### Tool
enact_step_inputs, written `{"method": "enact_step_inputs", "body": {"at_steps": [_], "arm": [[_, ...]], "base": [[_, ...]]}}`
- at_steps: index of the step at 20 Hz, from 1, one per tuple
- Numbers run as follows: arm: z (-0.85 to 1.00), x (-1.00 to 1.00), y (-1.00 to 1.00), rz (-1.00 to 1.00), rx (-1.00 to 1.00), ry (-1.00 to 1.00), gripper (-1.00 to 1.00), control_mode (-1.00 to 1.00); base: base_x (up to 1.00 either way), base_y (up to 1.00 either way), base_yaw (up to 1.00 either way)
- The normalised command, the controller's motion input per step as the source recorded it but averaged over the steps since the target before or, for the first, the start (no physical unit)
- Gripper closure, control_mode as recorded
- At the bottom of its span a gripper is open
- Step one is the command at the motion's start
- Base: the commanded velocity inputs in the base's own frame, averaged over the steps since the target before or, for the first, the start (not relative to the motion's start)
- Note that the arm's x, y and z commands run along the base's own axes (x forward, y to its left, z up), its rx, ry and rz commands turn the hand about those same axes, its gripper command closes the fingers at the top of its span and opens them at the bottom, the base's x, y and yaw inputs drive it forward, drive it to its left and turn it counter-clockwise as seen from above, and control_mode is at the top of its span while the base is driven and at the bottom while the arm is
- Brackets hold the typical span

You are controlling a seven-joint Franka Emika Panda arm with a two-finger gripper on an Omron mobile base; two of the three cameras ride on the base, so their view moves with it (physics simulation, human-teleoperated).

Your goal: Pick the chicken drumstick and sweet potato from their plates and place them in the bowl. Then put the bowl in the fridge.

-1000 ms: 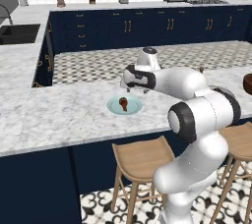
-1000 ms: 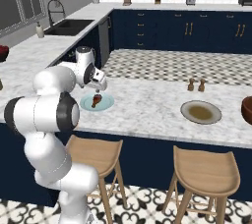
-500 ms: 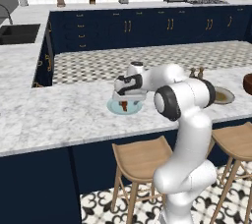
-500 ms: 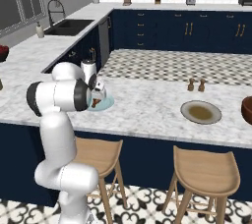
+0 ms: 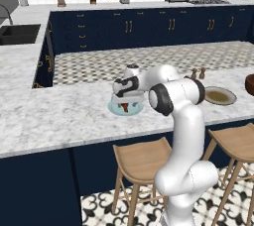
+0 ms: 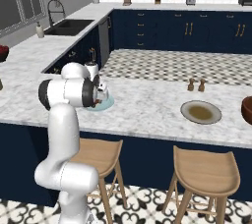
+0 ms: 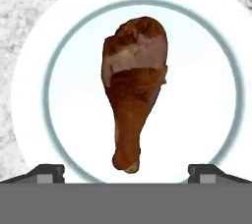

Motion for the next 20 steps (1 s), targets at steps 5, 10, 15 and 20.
{"method": "enact_step_inputs", "body": {"at_steps": [5, 10, 15, 20], "arm": [[-0.35, 0.45, 0.0, 0.0, -0.05, 0.0, -1.0, -1.0], [-0.26, 0.36, 0.11, 0.0, -0.05, 0.0, 1.0, -1.0], [-0.01, -0.04, 0.0, 0.0, 0.0, 0.0, 1.0, -1.0], [0.0, -0.51, 0.0, 0.0, 0.0, 0.0, 1.0, -1.0]], "base": [[0.0, 0.0, 0.0], [0.0, 0.0, 0.0], [0.0, 0.0, 0.0], [0.0, 0.0, 0.0]]}}
